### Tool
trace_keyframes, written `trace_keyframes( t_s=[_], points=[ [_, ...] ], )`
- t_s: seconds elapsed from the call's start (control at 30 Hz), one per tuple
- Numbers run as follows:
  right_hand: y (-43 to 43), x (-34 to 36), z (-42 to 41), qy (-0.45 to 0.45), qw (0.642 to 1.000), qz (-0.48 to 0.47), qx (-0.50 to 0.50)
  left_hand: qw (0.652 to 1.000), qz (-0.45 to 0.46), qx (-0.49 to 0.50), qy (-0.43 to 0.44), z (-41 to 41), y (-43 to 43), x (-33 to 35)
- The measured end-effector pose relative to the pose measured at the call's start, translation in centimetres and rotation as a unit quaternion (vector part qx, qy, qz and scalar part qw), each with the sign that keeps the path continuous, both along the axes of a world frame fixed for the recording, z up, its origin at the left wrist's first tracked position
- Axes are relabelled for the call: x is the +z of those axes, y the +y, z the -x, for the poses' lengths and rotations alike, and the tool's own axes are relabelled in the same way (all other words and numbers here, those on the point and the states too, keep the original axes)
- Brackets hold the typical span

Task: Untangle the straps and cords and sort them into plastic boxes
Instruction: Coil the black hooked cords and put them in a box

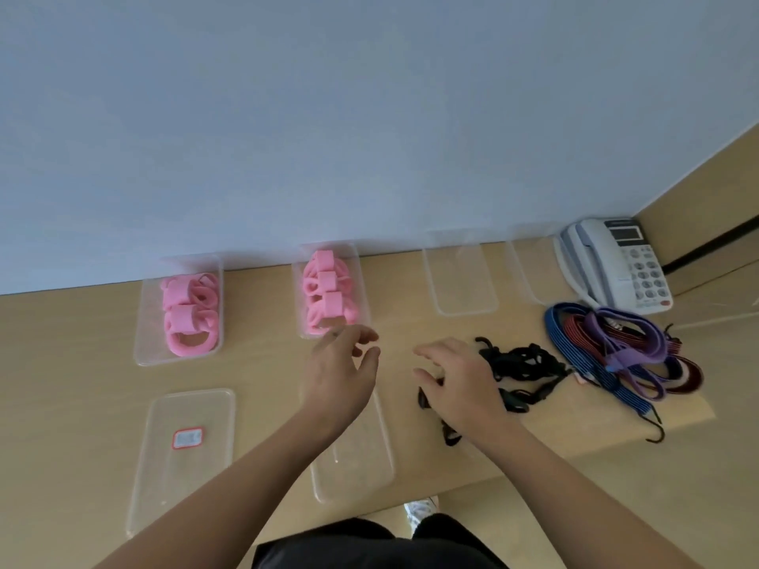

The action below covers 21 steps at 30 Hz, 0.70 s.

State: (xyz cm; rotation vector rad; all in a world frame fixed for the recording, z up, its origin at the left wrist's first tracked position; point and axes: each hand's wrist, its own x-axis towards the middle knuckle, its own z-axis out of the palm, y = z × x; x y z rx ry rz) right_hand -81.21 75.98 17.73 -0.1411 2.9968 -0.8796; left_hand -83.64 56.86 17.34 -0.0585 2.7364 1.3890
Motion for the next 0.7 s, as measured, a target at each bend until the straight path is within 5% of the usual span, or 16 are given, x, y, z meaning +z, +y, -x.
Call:
trace_keyframes(
  t_s=[0.17, 0.33, 0.7],
  points=[
    [9.4, -1.3, -4.4, -0.001, 0.996, 0.015, -0.092, 0.998, 0.038, -0.044, -0.027, -3.8, 6.7, -1.2],
    [13.1, -2.8, -4.7, -0.1, 0.995, 0.002, -0.007, 0.996, 0.073, -0.02, -0.04, -5.6, 11.4, -0.9],
    [14.2, 3.5, -3.3, -0.022, 0.964, 0.26, 0.05, 0.994, 0.066, -0.087, -0.021, -6.6, 13.9, 4.3]
  ],
)
